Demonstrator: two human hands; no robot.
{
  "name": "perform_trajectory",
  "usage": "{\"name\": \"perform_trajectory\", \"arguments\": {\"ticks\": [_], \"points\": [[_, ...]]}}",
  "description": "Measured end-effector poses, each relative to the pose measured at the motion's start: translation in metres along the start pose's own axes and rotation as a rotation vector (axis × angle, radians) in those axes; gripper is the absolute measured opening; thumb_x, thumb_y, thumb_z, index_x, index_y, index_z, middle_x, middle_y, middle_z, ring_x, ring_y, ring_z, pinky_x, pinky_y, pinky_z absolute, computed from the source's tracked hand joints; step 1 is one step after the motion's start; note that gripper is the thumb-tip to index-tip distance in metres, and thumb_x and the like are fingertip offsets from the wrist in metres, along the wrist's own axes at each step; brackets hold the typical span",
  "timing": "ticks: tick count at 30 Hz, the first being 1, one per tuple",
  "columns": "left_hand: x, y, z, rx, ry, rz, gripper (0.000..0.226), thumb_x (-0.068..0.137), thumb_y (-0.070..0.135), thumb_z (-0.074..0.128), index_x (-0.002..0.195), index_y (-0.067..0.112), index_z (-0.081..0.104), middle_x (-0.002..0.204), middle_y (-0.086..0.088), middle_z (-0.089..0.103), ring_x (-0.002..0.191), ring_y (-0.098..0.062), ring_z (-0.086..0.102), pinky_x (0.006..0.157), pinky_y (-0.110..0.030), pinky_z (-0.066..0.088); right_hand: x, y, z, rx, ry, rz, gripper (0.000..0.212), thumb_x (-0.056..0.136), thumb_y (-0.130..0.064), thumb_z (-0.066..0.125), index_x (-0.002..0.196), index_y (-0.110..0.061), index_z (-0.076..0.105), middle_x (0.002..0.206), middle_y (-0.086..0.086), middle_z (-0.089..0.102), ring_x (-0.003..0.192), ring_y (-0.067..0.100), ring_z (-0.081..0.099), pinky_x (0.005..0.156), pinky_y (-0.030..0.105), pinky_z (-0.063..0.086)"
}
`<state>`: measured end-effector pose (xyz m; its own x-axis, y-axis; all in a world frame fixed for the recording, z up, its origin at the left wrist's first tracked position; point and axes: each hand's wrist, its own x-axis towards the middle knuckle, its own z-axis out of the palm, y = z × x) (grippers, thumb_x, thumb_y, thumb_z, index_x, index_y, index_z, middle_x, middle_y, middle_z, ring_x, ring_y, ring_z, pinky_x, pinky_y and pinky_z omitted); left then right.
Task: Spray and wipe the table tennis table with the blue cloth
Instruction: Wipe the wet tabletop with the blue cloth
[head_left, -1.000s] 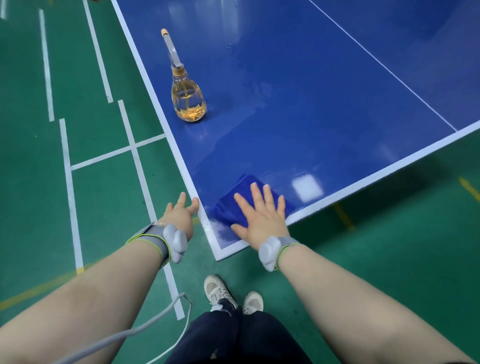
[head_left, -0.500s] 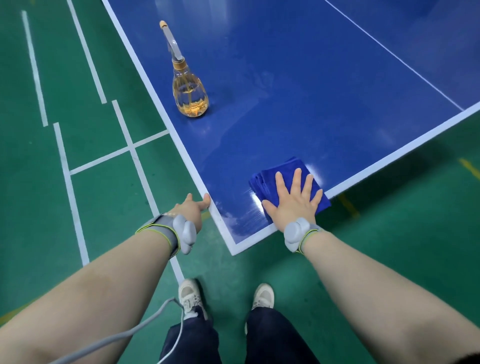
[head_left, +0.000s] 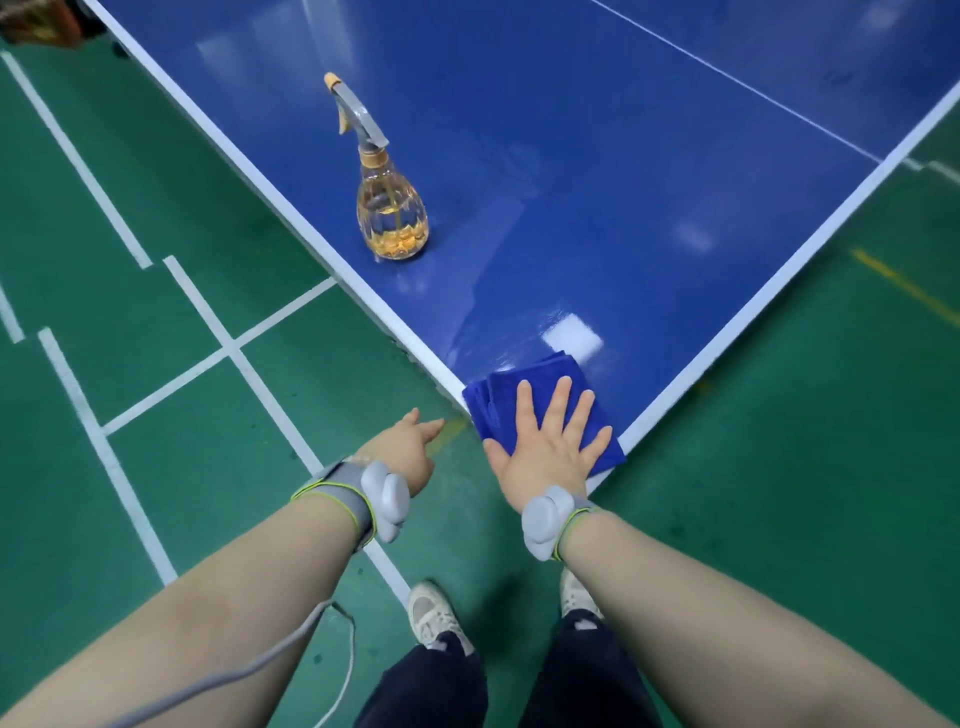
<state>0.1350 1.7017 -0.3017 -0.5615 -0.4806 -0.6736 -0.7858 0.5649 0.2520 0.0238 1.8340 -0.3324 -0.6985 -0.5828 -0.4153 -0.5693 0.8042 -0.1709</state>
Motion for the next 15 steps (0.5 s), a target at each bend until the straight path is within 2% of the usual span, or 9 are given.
{"name": "perform_trajectory", "arguments": {"ticks": [6, 11, 15], "points": [[0.004, -0.067, -0.036, 0.002, 0.073, -0.006, 0.061, 0.095, 0.02, 0.05, 0.15, 0.03, 0.025, 0.161, -0.001, 0.006, 0.141, -0.024, 0.032, 0.107, -0.028, 0.033, 0.011, -0.04, 0.0, 0.051, 0.012, 0.104, 0.083, 0.093, -0.066, 0.035, 0.154, -0.035, -0.012, 0.158, 0.01, -0.03, 0.143, 0.039, -0.029, 0.11, 0.067, -0.011], [0.013, -0.082, -0.059, -0.054, 0.183, 0.009, 0.064, 0.095, 0.023, 0.052, 0.151, 0.026, 0.021, 0.161, -0.002, 0.006, 0.143, -0.024, 0.025, 0.112, -0.033, 0.031, 0.025, -0.059, -0.003, 0.048, 0.001, 0.111, 0.083, 0.092, -0.067, 0.034, 0.153, -0.036, -0.012, 0.158, 0.008, -0.031, 0.143, 0.039, -0.03, 0.111, 0.068, -0.01], [0.026, -0.081, -0.08, -0.124, 0.236, 0.062, 0.072, 0.094, 0.021, 0.054, 0.153, 0.02, 0.012, 0.16, -0.005, 0.007, 0.145, -0.023, 0.02, 0.116, -0.034, 0.023, 0.039, -0.069, -0.009, 0.02, -0.01, 0.072, 0.084, 0.091, -0.068, 0.035, 0.154, -0.037, -0.011, 0.159, 0.007, -0.03, 0.143, 0.038, -0.03, 0.111, 0.067, -0.01]]}}
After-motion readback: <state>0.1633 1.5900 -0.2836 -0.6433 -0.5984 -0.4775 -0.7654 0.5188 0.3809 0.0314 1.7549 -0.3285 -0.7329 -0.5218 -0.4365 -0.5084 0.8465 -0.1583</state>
